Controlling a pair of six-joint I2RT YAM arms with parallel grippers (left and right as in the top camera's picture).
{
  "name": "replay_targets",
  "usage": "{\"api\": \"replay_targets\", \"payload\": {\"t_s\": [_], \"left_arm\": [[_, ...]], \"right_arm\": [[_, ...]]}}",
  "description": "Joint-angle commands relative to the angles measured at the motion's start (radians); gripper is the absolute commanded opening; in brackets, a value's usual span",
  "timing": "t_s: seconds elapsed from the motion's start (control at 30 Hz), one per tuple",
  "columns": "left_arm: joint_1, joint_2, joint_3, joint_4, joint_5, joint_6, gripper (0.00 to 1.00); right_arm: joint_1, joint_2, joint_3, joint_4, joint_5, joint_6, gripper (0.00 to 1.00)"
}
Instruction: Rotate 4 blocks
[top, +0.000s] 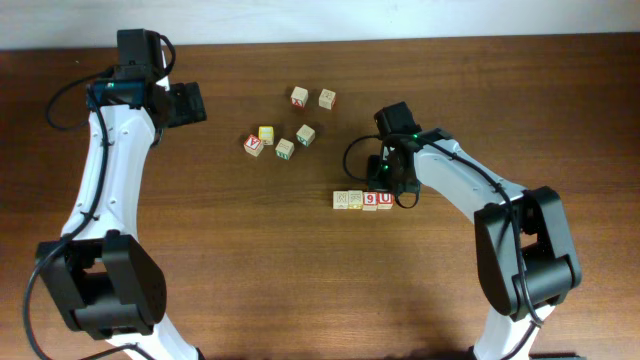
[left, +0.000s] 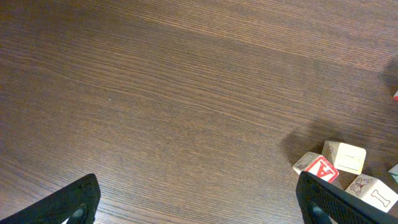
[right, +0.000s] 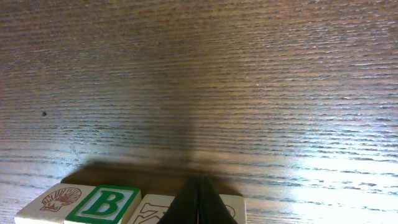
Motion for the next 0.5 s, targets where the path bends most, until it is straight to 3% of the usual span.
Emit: {"api": "replay_targets", "payload": {"t_s": [0.0, 0.17, 0.3, 0.47], "left_arm": [[0.002, -0.001, 0.011, 0.002, 0.003, -0.012, 0.99], [0.002, -0.001, 0.011, 0.002, 0.003, -0.012, 0.99], [0.002, -0.001, 0.011, 0.002, 0.003, -0.012, 0.99], [0.002, -0.001, 0.011, 0.002, 0.003, -0.012, 0.99]], "right_arm": [[0.0, 0.005, 0.021, 0.016, -0.005, -0.009, 0.04], [-0.158, -0.086, 0.072, -0.191, -0.108, -0.014, 0.04], [-0.152, -0.082, -0.09, -0.063, -0.193, -0.036, 0.04], [-0.09, -0.059, -0.106, -0.009, -0.206, -0.063, 0.04]]}}
